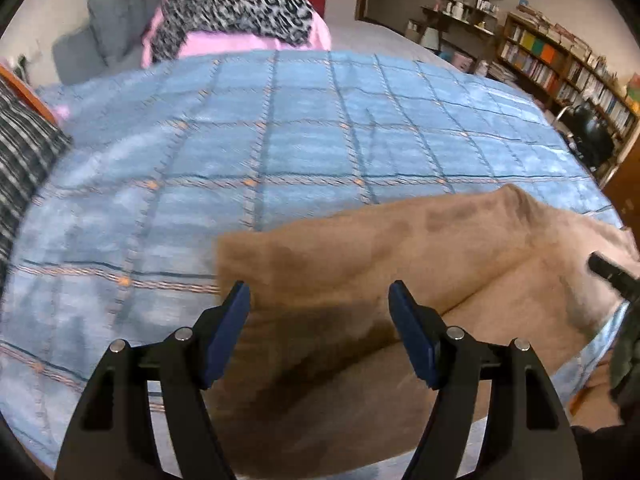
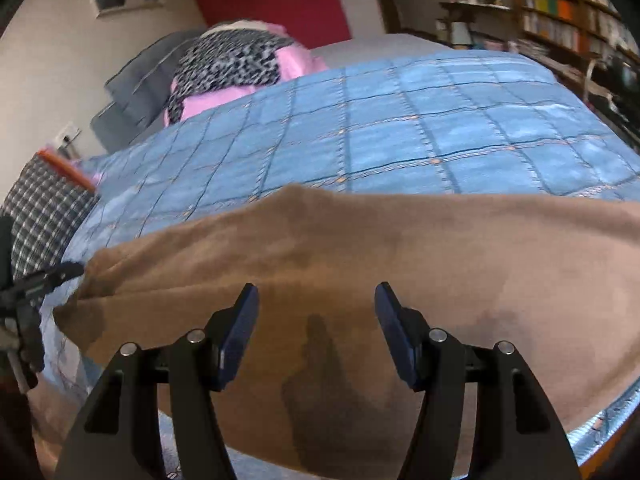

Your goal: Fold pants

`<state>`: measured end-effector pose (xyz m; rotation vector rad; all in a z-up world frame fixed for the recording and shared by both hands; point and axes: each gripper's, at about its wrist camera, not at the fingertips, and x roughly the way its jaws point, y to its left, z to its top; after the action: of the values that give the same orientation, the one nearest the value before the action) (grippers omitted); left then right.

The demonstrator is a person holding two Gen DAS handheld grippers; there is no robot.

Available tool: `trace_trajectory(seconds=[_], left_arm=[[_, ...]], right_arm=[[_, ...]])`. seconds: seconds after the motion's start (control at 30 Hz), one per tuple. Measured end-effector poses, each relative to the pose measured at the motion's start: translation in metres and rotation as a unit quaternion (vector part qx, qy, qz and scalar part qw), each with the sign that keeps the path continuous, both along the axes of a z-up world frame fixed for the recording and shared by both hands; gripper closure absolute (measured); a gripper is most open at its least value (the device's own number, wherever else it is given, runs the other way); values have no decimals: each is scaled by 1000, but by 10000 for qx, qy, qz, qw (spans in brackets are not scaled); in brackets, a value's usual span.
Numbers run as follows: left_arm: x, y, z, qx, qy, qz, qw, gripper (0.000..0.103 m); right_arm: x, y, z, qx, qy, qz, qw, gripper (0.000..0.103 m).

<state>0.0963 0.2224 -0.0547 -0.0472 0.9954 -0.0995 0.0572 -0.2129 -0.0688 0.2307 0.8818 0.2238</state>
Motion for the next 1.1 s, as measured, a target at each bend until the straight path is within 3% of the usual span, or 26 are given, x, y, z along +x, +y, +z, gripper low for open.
trace_trajectory(seconds=[0.1, 0.33, 0.43, 0.57, 0.73, 0.97, 1.1], left_arm=[[11, -7, -18, -35, 240, 108, 9996, 30], [31, -1, -60, 541, 405, 669, 9955, 30], [32, -9, -64, 843, 320, 735, 9932, 30], [31, -16, -59, 1092, 347, 836, 9899, 30], [18, -43, -30, 1243, 25, 846, 9886, 30], [8, -116, -24, 962, -103, 229, 9950, 30], [1, -158, -27, 851, -156, -189, 9961, 30]], right_arm=[[-3, 11, -10, -53, 132, 155, 9998, 43], [-14, 26, -39, -449, 320, 535, 9970, 42], [-28, 29, -54, -596, 267, 654, 9957, 38], [-32, 30, -51, -733, 132, 791, 9941, 37], [-26, 1, -38, -324, -36, 197, 9993, 37], [-23, -59, -25, -670, -353, -744, 9943, 37], [-19, -121, -18, -796, -417, -1490, 9848, 37]])
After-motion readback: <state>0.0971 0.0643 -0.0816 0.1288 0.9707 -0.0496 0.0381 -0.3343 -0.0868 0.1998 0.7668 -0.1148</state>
